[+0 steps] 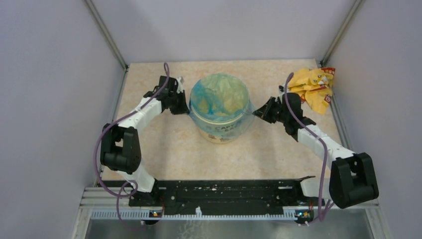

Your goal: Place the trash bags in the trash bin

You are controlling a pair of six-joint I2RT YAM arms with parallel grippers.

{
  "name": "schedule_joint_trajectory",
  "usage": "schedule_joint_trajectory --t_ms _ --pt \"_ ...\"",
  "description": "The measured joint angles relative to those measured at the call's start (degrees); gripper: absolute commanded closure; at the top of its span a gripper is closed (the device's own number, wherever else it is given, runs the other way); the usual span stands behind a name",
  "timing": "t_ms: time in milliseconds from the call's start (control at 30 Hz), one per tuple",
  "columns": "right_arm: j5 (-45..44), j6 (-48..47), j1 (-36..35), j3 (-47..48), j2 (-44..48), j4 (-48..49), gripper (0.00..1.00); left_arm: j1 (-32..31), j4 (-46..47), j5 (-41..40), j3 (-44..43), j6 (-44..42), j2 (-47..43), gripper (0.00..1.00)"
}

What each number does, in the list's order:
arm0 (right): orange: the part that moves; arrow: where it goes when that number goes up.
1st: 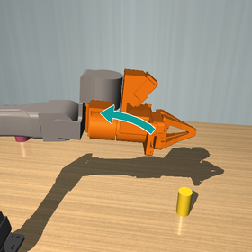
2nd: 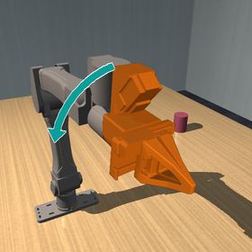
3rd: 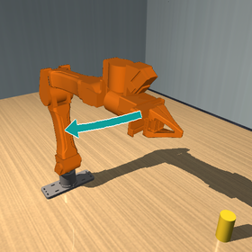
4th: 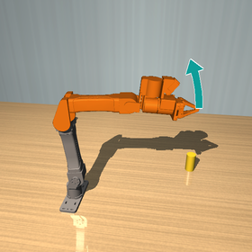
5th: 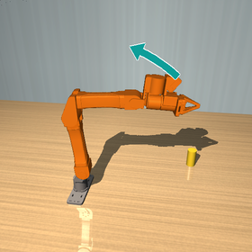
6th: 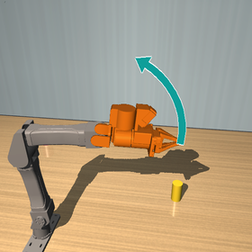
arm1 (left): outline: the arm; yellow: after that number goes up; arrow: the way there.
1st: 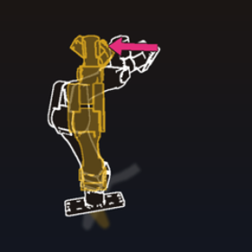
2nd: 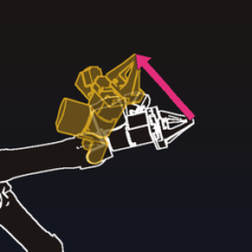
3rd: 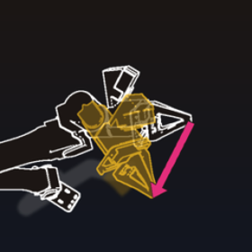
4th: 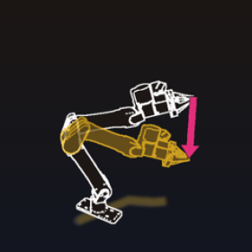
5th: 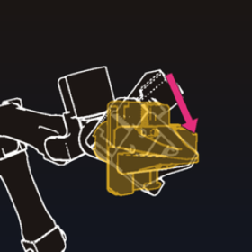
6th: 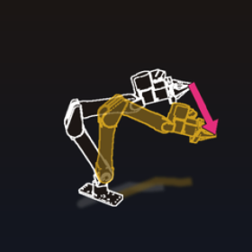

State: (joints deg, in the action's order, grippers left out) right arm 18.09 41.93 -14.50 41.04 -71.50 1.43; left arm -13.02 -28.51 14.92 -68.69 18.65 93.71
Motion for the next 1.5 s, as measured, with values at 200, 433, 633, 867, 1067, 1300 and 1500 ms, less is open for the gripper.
schedule_joint_trajectory --t_ms 200,433,633,867,1067,1300,1500 --pt "-2.3 -1.5 -2.4 0.0 -3.8 -1.2 1.0 -0.2 0.8 0.0 1.0 0.0 0.0 1.0" --pt "-5.5 -3.3 -2.6 -0.1 -5.9 -2.8 1.0 -0.2 1.4 -0.6 2.1 0.0 2.2 1.0" --pt "-7.9 -4.5 -2.7 -0.1 -8.9 -3.6 1.0 -0.2 1.5 -1.2 2.6 0.1 4.7 1.0" --pt "-10.4 -5.8 -3.4 0.0 -12.4 -3.6 1.0 -0.2 1.9 -1.9 3.0 0.6 6.1 1.0" --pt "-13.2 -7.7 -3.5 1.6 -14.5 -5.2 1.0 -0.3 2.0 -2.8 3.9 1.0 7.2 0.94" --pt "-15.6 -9.4 -3.5 5.4 -13.9 -9.8 0.5 -0.3 1.9 -4.5 4.0 1.0 7.1 0.58" --pt "-18.6 -11.0 -3.5 11.1 -10.6 -18.4 0.3 -0.3 0.2 -7.0 3.0 1.2 5.5 0.48"
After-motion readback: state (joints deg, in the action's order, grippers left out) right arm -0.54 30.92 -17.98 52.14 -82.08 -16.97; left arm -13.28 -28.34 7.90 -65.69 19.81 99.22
